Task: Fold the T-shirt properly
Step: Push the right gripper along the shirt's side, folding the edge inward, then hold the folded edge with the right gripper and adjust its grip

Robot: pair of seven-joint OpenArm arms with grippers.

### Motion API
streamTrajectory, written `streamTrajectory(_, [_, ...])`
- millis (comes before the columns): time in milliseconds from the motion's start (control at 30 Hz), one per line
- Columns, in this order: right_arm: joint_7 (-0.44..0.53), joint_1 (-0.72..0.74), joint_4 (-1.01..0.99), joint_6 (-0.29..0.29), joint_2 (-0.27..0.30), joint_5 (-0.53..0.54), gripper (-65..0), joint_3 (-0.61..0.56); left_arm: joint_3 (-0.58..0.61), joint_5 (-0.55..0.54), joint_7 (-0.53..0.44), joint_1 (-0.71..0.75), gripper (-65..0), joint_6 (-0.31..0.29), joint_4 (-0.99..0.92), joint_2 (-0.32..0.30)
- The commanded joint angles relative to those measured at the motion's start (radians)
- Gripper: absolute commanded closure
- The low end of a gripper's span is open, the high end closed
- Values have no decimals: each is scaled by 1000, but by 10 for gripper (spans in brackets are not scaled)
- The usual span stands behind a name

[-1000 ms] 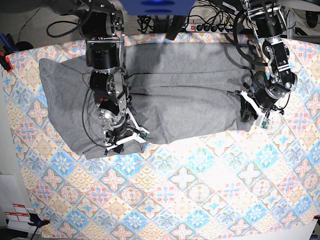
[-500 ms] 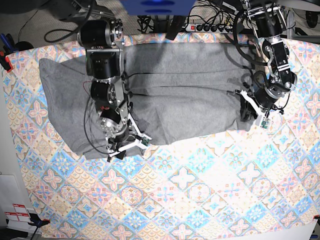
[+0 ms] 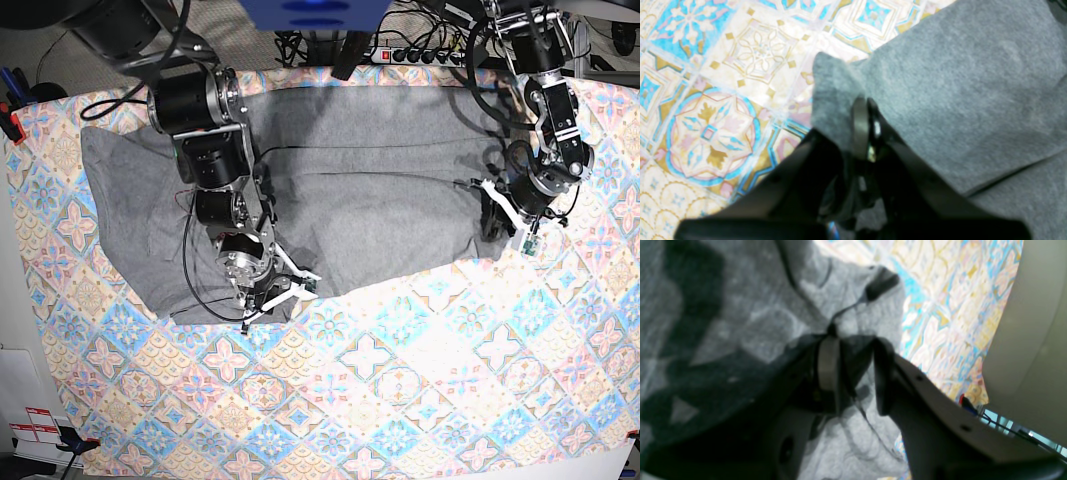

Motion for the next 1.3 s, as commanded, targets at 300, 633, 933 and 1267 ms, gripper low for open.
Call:
streamTrajectory(300, [-42,-9,56,22,10,12,-46,12,-4,-13,-23,-11,0,-2,14,6])
streamTrajectory(633, [-67,-71,335,14,10,14,-46,99,-4,-12,-26,-14,0,-2,14,6])
streamTrajectory(933, [-59,-187,490,14,10,12,-46,116,-4,-12,-25,-17,0,-2,15,6])
streamTrajectory(1267, [-58,-161,479,14,-20,15,-147,79,-4,-12,-25,-17,0,-2,15,6])
